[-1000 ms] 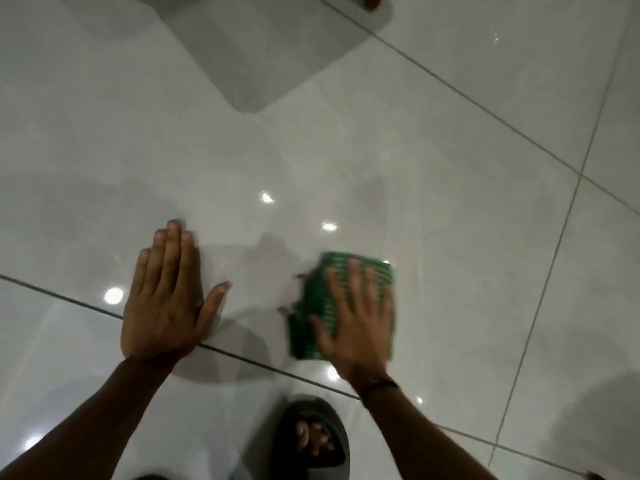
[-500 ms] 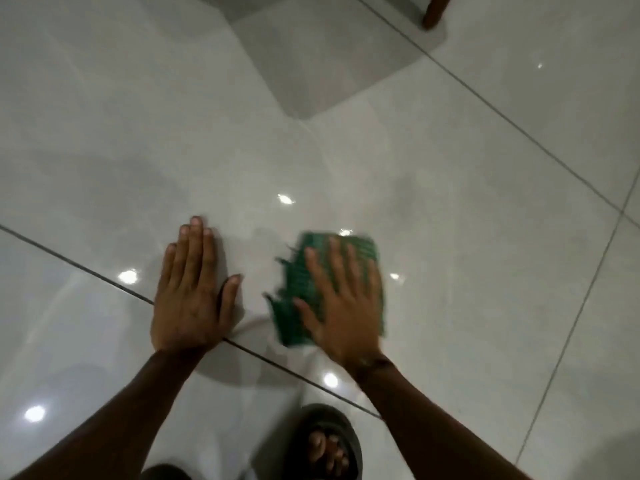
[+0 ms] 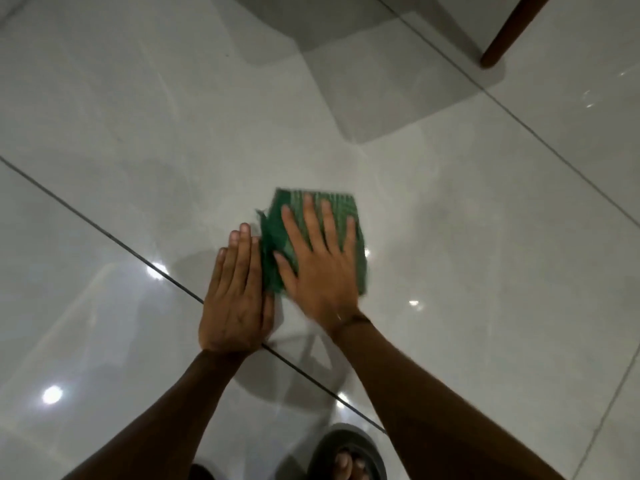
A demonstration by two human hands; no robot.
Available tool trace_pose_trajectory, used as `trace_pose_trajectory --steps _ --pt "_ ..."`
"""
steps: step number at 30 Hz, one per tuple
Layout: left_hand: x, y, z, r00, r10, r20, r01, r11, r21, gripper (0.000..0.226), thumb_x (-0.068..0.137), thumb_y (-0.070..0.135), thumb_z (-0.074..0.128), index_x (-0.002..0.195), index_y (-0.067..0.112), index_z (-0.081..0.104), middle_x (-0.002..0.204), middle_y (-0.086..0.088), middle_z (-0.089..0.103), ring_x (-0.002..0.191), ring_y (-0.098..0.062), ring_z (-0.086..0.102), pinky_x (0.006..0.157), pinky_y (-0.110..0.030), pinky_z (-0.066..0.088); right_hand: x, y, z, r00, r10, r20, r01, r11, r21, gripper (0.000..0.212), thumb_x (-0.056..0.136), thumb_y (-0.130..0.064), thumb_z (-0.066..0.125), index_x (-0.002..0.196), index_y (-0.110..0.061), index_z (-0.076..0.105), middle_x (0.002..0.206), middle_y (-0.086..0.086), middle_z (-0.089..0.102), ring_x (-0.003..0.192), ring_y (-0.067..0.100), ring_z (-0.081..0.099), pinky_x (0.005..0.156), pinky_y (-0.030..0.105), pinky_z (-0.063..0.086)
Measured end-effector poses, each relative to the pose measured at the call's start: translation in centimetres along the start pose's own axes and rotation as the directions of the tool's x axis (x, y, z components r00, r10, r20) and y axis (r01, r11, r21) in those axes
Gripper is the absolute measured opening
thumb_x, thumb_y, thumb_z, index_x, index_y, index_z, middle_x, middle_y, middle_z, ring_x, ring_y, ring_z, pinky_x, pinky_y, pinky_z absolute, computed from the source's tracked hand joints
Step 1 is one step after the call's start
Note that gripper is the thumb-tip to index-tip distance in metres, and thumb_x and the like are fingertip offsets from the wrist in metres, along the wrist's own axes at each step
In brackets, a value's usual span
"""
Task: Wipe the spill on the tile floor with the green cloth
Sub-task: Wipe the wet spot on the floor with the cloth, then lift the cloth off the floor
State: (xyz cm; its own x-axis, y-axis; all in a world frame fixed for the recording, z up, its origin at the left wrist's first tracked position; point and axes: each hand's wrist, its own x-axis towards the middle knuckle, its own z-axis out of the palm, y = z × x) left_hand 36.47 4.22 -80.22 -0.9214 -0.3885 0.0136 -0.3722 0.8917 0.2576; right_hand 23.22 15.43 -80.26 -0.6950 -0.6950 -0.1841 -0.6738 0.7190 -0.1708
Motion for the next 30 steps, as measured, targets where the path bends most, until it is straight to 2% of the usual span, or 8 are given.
trace_pose_trajectory --steps 4,8,10,15,18,22,26,30 --pt "0.7 0.1 -0.3 0.999 0.042 -0.017 -0.043 0.998 -0.037 0.066 0.110 0.021 0.038 0.167 -0.011 0.033 0.179 -0.030 0.029 0.169 -0.045 0.028 0.136 -0.060 0.033 -7.4 9.2 -1.7 0.979 0.204 0.024 -0.202 0.977 -0.062 0.079 0.105 -0.068 0.030 0.173 -0.029 0.018 0.183 0.010 0.013 0.169 0.038 0.011 0.133 0.068 0.010" --pt "2.5 -0.3 -0.3 1.000 0.012 -0.001 -0.012 0.995 -0.103 0.064 0.110 0.018 0.042 0.167 -0.009 0.035 0.179 -0.028 0.029 0.169 -0.043 0.028 0.135 -0.061 0.035 2.0 10.9 -4.2 0.831 0.552 -0.066 -0.551 0.834 0.026 0.079 0.108 -0.068 0.018 0.174 -0.027 0.008 0.183 0.013 0.008 0.168 0.042 0.007 0.130 0.075 0.011" --pt "2.7 -0.5 -0.4 0.999 -0.043 0.002 0.043 0.982 -0.186 0.062 0.109 0.014 0.046 0.167 -0.007 0.037 0.180 -0.025 0.031 0.169 -0.041 0.027 0.136 -0.060 0.032 5.9 7.2 -3.4 0.860 0.506 -0.068 -0.504 0.862 0.053 0.076 0.108 -0.064 0.020 0.174 -0.026 0.010 0.183 0.013 0.009 0.168 0.043 0.007 0.129 0.077 0.008" --pt "1.8 3.8 -2.1 0.900 -0.428 0.088 0.433 0.850 -0.300 0.055 0.114 0.037 0.039 0.149 0.001 0.062 0.157 -0.021 0.060 0.149 -0.038 0.055 0.125 -0.047 0.044 -0.3 -1.8 0.5 0.989 -0.108 0.096 0.108 0.994 0.012 0.071 0.111 -0.056 0.026 0.174 -0.027 0.010 0.184 0.009 0.004 0.170 0.037 0.002 0.132 0.072 0.012" --pt "4.2 6.7 -3.4 0.755 -0.619 0.214 0.653 0.681 -0.331 0.047 0.108 0.044 0.056 0.133 0.005 0.063 0.131 -0.019 0.065 0.119 -0.037 0.061 0.097 -0.049 0.054 -2.7 -0.5 -0.8 0.986 0.165 0.028 -0.167 0.972 0.164 0.075 0.114 -0.055 0.033 0.174 -0.019 0.008 0.184 0.009 0.004 0.171 0.031 0.002 0.135 0.066 0.011" --pt "0.7 8.3 -7.4 0.508 -0.633 0.584 0.861 0.386 -0.331 0.035 0.108 0.024 0.062 0.131 -0.001 0.067 0.132 -0.021 0.071 0.124 -0.039 0.068 0.104 -0.047 0.061 -8.8 -1.1 -5.4 0.807 0.529 0.262 -0.590 0.715 0.375 0.072 0.101 -0.042 0.069 0.160 -0.013 0.040 0.157 0.013 0.050 0.147 0.035 0.047 0.122 0.054 0.043" --pt "-1.7 8.7 -10.5 0.390 -0.533 0.751 0.887 0.000 -0.461 0.014 0.107 0.008 0.063 0.119 0.009 0.070 0.111 -0.008 0.078 0.102 -0.027 0.075 0.071 -0.031 0.068 -9.6 -1.1 -9.3 0.581 0.541 0.608 -0.764 0.106 0.636 0.021 0.096 -0.003 0.074 0.117 -0.001 0.077 0.114 0.020 0.080 0.106 0.035 0.076 0.095 0.048 0.065" --pt "-2.5 8.3 -16.5 0.381 -0.501 0.777 0.888 -0.036 -0.458 0.010 0.103 0.006 0.069 0.106 0.016 0.072 0.108 -0.006 0.078 0.111 -0.033 0.075 0.086 -0.040 0.067 -10.9 -0.1 -15.4 0.444 0.496 0.746 -0.725 -0.291 0.624 0.022 0.095 0.009 0.065 0.092 -0.010 0.076 0.102 0.015 0.078 0.086 0.026 0.073 0.072 0.038 0.068"
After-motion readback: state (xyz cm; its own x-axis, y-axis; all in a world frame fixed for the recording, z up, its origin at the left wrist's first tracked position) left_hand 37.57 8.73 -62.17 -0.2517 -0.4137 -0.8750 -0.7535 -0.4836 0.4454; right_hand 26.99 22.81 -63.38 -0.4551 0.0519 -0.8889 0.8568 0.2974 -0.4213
